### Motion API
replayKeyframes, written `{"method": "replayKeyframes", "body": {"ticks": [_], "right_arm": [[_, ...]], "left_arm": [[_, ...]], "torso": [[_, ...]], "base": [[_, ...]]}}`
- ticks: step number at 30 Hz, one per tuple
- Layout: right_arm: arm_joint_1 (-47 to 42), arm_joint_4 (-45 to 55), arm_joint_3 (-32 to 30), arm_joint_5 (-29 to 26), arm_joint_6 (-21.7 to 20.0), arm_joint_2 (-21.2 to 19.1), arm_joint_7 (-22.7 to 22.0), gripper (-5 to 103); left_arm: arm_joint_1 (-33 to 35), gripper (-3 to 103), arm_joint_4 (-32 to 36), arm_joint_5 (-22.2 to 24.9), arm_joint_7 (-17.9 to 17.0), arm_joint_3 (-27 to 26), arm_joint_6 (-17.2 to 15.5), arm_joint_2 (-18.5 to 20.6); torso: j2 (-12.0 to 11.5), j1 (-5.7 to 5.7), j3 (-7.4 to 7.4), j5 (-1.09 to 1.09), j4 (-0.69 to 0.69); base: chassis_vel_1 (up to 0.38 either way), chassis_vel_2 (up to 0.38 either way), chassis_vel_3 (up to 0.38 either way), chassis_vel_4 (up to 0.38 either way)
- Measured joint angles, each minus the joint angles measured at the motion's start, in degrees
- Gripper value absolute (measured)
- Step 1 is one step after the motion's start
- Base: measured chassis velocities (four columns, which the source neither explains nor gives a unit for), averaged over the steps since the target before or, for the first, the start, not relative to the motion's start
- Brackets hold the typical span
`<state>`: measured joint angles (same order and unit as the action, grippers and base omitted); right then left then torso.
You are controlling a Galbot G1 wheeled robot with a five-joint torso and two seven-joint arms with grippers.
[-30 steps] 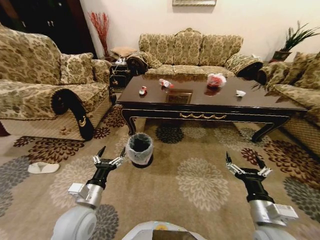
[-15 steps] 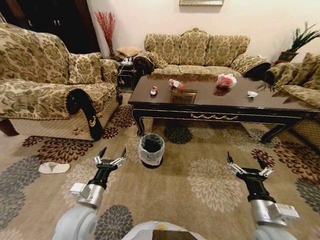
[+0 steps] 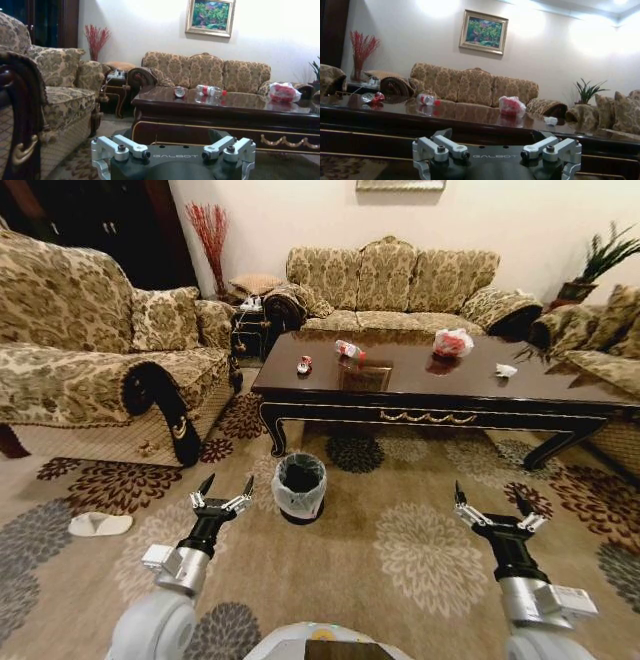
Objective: Move to the front of the table and place the trash on the table into the trash bin.
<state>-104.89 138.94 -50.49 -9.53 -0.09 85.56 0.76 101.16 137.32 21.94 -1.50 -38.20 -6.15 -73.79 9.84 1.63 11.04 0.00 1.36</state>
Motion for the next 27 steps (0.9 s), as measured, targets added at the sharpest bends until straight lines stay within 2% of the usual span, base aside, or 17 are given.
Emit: {"method": "replayKeyframes", "body": {"ticks": [8,14,16,19,27], "right_arm": [[-0.14,0.30,0.18,-0.74,0.40,-0.11,-0.12,100],[-0.56,0.87,0.12,-0.86,0.31,-0.45,-0.79,100],[-0.77,1.05,0.06,-0.71,0.13,-0.63,-1.57,100],[-1.03,1.26,0.06,-0.32,-0.30,-0.68,-2.09,100],[-0.76,1.40,1.13,1.02,-3.54,-1.15,-3.82,100]], "left_arm": [[-0.37,100,-1.81,0.21,0.27,0.47,0.00,-0.06],[-2.67,100,-5.72,1.83,0.09,2.09,-1.24,2.86],[-5.01,100,-8.85,3.10,0.03,3.57,-1.94,4.77],[-7.25,100,-10.94,4.37,0.16,4.89,-2.51,5.59],[-16.88,100,-18.38,6.29,-0.94,10.07,-4.50,6.24]], "torso": [[-0.01,0.02,0.02,-0.01,0.01],[0.00,-0.01,-0.01,0.00,0.00],[0.00,-0.01,-0.01,0.00,0.00],[0.00,0.00,0.00,-0.01,0.00],[0.00,0.00,0.00,-0.01,0.00]], "base": [[-0.123,0.121,0.129,-0.120],[-0.008,0.012,0.004,-0.009],[0.000,0.000,0.000,0.000],[0.000,0.000,0.000,0.000],[0.000,0.000,0.000,0.000]]}}
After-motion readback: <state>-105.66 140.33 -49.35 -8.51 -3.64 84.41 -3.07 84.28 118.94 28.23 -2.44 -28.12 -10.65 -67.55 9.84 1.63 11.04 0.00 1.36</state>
